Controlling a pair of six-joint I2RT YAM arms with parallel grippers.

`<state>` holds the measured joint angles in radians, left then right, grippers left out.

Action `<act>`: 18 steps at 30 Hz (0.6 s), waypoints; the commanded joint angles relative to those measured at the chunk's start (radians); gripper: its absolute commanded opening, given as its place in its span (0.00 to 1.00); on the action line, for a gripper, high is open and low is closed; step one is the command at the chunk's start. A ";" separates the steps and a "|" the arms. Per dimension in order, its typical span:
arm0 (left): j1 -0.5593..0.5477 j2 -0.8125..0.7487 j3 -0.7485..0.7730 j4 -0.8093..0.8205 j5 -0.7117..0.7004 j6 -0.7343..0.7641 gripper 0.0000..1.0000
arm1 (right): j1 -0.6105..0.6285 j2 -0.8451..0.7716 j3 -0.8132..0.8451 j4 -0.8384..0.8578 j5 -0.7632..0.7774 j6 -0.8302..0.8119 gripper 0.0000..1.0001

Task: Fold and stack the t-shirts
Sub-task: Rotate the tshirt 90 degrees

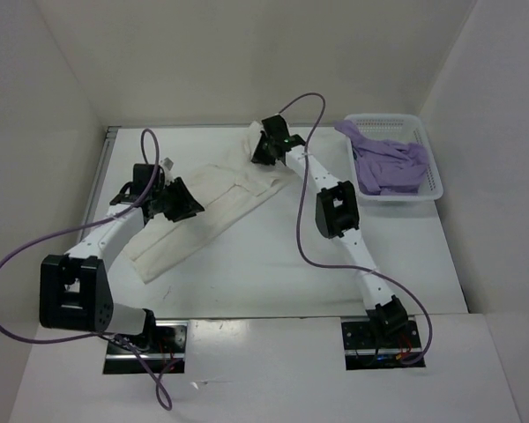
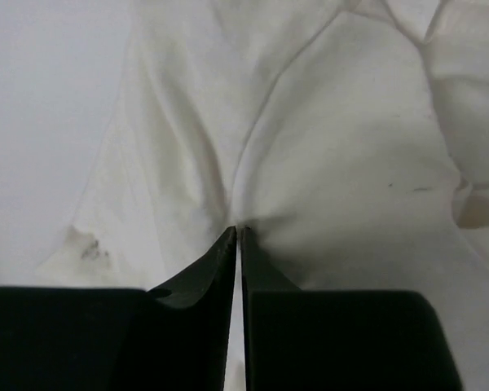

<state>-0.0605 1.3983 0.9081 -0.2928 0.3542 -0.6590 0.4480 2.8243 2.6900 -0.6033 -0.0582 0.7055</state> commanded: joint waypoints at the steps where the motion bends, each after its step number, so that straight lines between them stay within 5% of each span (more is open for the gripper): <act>1: 0.001 -0.062 0.026 -0.055 0.053 -0.011 0.46 | 0.008 -0.174 -0.137 -0.006 -0.071 -0.001 0.12; 5: 0.001 -0.050 0.037 -0.055 0.123 -0.002 0.48 | 0.017 -0.319 0.046 -0.222 -0.014 -0.115 0.36; 7: 0.001 -0.050 0.037 -0.055 0.079 -0.002 0.46 | 0.030 -0.403 0.003 -0.245 -0.005 -0.150 0.54; 12: 0.086 -0.050 0.019 -0.055 0.118 -0.011 0.88 | 0.095 -0.903 -0.929 0.198 -0.161 -0.058 0.65; 13: 0.126 -0.050 0.018 -0.046 0.135 -0.011 1.00 | 0.130 -0.939 -1.026 0.282 -0.175 -0.035 0.48; 16: 0.163 -0.016 0.018 -0.046 0.170 0.007 1.00 | 0.198 -1.005 -1.291 0.376 -0.201 0.067 0.02; 18: 0.172 -0.016 0.006 -0.034 0.170 0.016 0.84 | 0.279 -1.005 -1.377 0.476 -0.175 0.138 0.00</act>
<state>0.1059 1.3701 0.9115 -0.3447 0.4751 -0.6613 0.6483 1.7283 1.4578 -0.3088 -0.2092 0.7292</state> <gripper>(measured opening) 0.901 0.012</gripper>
